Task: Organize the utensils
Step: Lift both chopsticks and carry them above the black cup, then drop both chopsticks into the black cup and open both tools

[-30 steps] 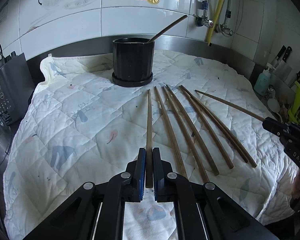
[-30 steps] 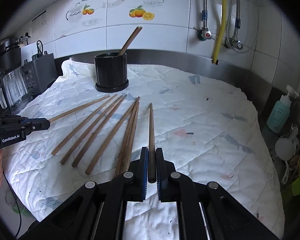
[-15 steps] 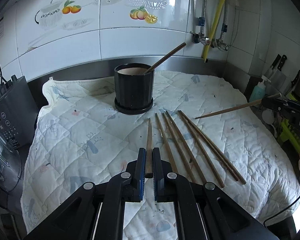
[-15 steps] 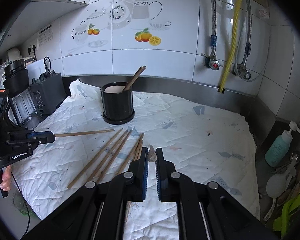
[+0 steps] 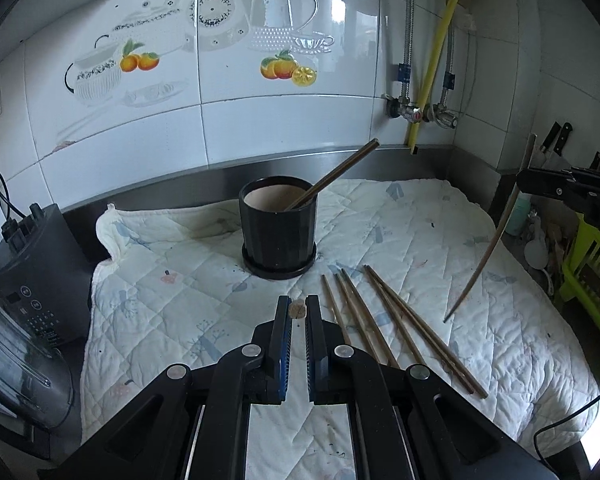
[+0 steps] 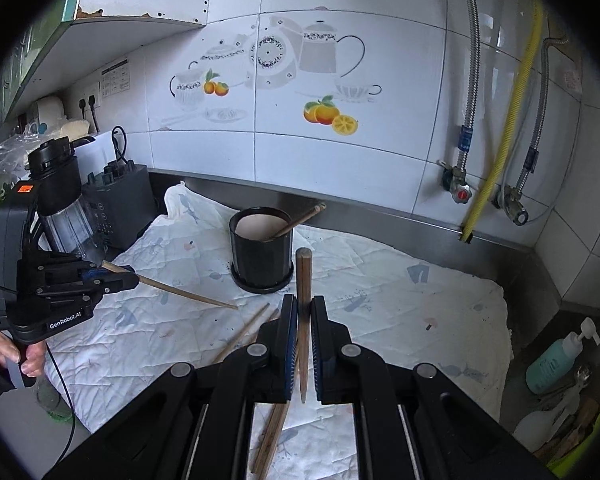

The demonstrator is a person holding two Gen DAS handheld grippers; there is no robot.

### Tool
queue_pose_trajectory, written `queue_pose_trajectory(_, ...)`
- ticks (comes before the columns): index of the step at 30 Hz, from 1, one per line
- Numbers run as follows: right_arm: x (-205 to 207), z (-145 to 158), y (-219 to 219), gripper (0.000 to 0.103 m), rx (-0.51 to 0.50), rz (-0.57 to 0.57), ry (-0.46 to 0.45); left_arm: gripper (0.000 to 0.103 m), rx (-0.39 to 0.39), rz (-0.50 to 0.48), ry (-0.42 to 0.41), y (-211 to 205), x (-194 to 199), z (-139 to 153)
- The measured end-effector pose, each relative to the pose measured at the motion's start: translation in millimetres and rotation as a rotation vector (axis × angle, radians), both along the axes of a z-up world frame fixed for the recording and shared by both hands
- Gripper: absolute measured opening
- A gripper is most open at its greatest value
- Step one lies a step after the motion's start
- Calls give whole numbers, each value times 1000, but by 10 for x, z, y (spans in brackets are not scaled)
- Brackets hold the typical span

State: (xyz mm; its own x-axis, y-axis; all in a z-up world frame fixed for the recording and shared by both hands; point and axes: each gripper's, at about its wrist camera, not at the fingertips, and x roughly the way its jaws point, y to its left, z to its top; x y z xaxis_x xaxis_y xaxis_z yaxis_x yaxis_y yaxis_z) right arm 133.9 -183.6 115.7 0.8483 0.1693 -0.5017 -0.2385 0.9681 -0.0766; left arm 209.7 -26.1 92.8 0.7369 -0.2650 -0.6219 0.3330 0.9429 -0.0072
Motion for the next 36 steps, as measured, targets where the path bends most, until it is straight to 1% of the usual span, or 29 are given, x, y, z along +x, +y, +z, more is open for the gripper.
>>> queue_pose_trajectory(5,89,158,116,9,26,40,-11,6,-3,4,-27,17,59,199)
queue_pose_trajectory(11,213,353,290,9,37,72,-53,6,-1,4,-72,2,141,493)
queue_pose_trajectory(15,324,490,352,9,68,87,-81,6,-15,4,-120,-20,182,763)
queue_pose_trajectory(22,593,744,430,9,119,91,-153,6,-19,18,-235,-42,281,1363)
queue_pose_trajectory(25,740,849,442,9,153,81,-181,6,-17,24,-270,-65,401,1531)
queue_pose_trajectory(27,814,909,450,9,166,70,-203,6,-20,27,-275,-75,512,1572)
queue_pose_trajectory(30,934,958,476,9,187,62,-227,6,-16,38,-263,-107,707,1528)
queue_pose_trajectory(34,1100,906,500,9,195,44,-236,6,-20,51,-216,-112,970,1324)
queue_pose_trajectory(36,1195,824,505,9,198,45,-218,6,-21,57,-195,-96,1071,1212)
